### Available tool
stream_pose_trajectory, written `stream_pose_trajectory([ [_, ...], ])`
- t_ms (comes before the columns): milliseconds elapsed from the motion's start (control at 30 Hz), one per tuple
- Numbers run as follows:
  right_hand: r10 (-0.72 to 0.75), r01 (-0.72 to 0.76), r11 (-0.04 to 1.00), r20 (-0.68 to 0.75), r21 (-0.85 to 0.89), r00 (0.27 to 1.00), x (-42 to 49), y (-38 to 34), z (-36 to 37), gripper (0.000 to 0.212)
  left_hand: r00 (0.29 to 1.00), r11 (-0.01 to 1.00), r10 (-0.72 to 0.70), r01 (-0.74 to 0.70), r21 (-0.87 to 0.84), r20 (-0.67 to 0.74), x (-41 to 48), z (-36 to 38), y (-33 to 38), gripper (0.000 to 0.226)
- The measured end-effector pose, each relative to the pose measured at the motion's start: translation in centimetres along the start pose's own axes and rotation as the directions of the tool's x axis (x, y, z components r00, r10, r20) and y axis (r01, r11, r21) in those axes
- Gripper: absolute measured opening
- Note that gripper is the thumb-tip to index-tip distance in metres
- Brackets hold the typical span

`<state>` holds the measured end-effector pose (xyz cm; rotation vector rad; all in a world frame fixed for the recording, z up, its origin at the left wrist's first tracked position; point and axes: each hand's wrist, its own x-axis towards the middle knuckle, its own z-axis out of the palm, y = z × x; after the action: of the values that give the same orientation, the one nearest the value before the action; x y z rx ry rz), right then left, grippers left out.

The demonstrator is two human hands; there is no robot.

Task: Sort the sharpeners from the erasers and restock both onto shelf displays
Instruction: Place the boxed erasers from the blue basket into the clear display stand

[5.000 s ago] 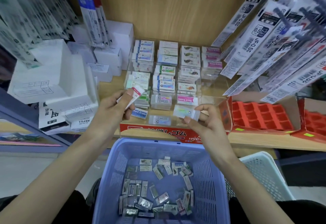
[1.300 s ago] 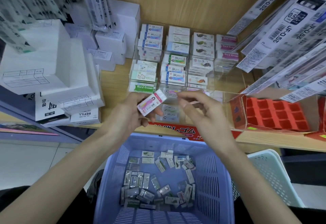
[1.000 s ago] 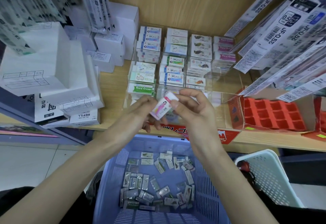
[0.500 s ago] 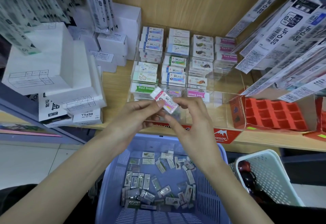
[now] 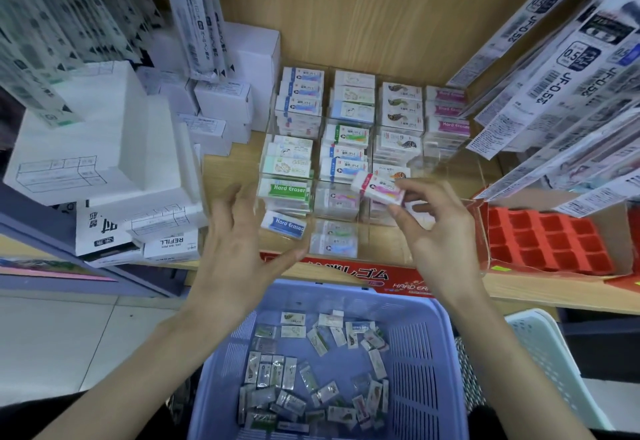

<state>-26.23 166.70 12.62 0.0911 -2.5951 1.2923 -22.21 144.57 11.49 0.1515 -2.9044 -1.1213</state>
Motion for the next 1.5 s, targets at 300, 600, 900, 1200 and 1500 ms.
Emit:
stream_pose_trajectory([
  [300, -0.117, 0.112, 0.991, 0.064, 0.072, 0.991, 0.2, -1.5, 1.9, 0.032, 0.991, 0.997, -0.052, 0.046, 0.058, 0.120, 0.5, -0.3, -0.8, 0.102],
  [600, -0.080, 0.079, 0.996, 0.013, 0.033, 0.997, -3.1, 1.9, -0.8, 0.033, 0.998, 0.993, -0.003, -0.003, 0.117, 0.056, 0.8, 0.0, -0.7, 0.106],
  [900, 0.033, -0.035, 0.996, -0.016, -0.085, 0.999, -1.9, 5.6, -6.4, 0.036, 0.913, 0.893, 0.408, -0.401, 0.203, 0.010, 1.4, 2.7, 2.5, 0.075],
  [1200, -0.043, 0.046, 0.990, 0.028, -0.133, 0.999, -1.4, 7.0, -5.6, 0.045, 0.900, 0.872, 0.397, -0.431, 0.233, 0.179, 2.0, 5.4, 2.1, 0.049],
  [1500, -0.063, 0.063, 0.998, -0.028, -0.022, 0.998, -1.1, 7.1, -5.9, 0.028, 0.820, 0.774, 0.528, -0.571, 0.273, 0.219, 1.1, 6.0, 2.7, 0.038],
])
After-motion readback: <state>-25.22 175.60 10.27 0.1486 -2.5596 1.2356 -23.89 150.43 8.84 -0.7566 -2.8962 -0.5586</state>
